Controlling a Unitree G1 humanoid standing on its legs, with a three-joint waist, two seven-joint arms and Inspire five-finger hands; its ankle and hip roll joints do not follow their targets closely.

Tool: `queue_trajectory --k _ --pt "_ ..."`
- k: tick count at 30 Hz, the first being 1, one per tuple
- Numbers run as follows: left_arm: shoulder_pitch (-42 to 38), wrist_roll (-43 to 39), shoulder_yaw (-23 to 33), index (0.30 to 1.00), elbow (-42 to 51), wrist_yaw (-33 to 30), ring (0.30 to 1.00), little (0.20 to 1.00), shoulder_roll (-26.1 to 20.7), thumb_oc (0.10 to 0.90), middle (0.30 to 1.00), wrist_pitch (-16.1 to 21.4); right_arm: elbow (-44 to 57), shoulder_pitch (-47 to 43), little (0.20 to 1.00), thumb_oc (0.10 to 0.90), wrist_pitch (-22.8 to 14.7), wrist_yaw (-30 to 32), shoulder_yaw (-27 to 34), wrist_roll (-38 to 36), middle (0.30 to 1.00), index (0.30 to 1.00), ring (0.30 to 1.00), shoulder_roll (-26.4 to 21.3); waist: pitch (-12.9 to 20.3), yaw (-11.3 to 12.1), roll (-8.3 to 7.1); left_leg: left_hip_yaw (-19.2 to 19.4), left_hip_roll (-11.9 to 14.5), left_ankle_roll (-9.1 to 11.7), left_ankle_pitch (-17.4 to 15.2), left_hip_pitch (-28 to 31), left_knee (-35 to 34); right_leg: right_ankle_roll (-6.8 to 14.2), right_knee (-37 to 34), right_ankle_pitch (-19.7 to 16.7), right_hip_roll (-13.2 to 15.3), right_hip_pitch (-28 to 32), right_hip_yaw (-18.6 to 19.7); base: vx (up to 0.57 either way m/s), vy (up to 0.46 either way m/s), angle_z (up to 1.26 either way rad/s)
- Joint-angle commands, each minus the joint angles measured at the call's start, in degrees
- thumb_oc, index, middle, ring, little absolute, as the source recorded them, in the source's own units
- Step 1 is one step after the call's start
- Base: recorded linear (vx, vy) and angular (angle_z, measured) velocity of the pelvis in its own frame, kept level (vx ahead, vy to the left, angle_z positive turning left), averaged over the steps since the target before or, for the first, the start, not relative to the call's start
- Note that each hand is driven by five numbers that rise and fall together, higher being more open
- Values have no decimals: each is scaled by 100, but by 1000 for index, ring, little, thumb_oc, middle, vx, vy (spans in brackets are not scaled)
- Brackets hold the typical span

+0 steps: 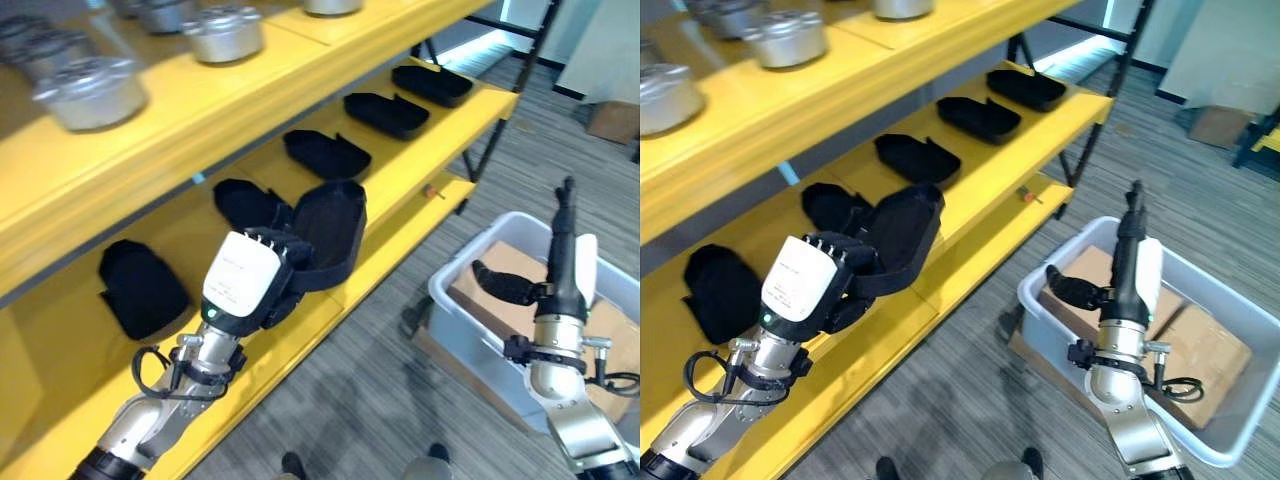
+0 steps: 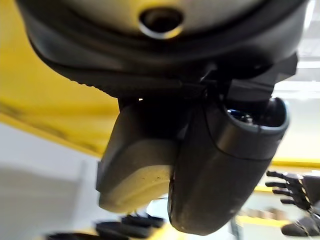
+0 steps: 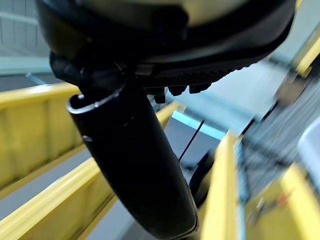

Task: Move parts from the plastic box to the shelf.

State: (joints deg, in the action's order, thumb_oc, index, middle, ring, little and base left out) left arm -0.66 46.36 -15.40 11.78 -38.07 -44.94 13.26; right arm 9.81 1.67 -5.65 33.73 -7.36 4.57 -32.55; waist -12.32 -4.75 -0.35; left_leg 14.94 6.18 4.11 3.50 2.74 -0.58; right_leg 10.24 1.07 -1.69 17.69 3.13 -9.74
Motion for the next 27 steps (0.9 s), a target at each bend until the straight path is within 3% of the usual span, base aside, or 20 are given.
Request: queue_trajectory --k 1,5,13,15,18,20,23,26,27 --pt "-387 30 587 300 705 -708 300 300 97 400 300 122 507 -594 1000 900 -361 151 139 371 1000 1000 1000 -301 544 -85 160 159 239 -45 -652 426 36 -60 151 86 -365 -94 -282 -65 231 68" --pt "-289 110 705 300 702 -918 300 300 12 400 300 -144 745 -586 1000 900 -271 39 145 518 1000 1000 1000 -201 547 135 67 67 47 -185 -701 438 -56 106 129 -138 -34 -46 -525 -89 286 35" --pt "-115 161 935 300 546 -900 300 300 -98 400 300 40 854 -609 1000 900 -188 56 134 512 1000 1000 1000 -103 482 415 -75 304 -214 -344 -798 447 -121 248 86 -637 328 -116 -1028 -76 170 11" --pt "26 185 1024 300 565 -884 300 300 -80 400 300 26 860 -624 1000 900 -198 1 86 519 1000 1000 1000 -39 440 502 -92 474 -269 -392 -867 517 -155 302 327 -646 348 -183 -1314 -63 134 5" --pt "117 224 1113 300 551 -831 300 300 -39 400 300 -19 887 -621 1000 900 -123 24 7 649 1000 1000 1000 -14 423 528 -92 395 -370 -520 -875 434 -157 195 710 -279 58 -204 -1203 -43 88 -9" --pt "109 -17 1152 300 495 -691 300 300 -14 400 300 -142 864 -501 1000 900 -190 238 85 975 1000 1000 1000 -86 419 403 -101 -9 -473 -669 -859 261 -97 4 1186 180 -488 -373 -530 23 0 60" --pt "169 65 1244 300 509 -667 300 300 34 400 300 -147 888 -449 1000 900 -271 228 190 840 1000 1000 1000 -152 409 341 -126 -205 -498 -658 -843 201 -70 -215 1035 654 -1049 -268 -272 35 -72 65" --pt "-35 92 1105 300 509 -518 300 300 41 400 300 -283 871 -372 1000 900 -442 306 230 982 1000 1000 1000 -241 419 126 -133 -733 -681 -635 -885 138 1 -434 509 617 -1535 -151 641 59 -104 38" --pt "-121 56 1071 300 469 -531 300 300 20 400 300 -404 888 -348 1000 900 -634 274 255 975 1000 1000 1000 -285 452 86 -132 -823 -722 -597 -840 67 9 -476 340 507 -1588 -142 761 62 -136 79"
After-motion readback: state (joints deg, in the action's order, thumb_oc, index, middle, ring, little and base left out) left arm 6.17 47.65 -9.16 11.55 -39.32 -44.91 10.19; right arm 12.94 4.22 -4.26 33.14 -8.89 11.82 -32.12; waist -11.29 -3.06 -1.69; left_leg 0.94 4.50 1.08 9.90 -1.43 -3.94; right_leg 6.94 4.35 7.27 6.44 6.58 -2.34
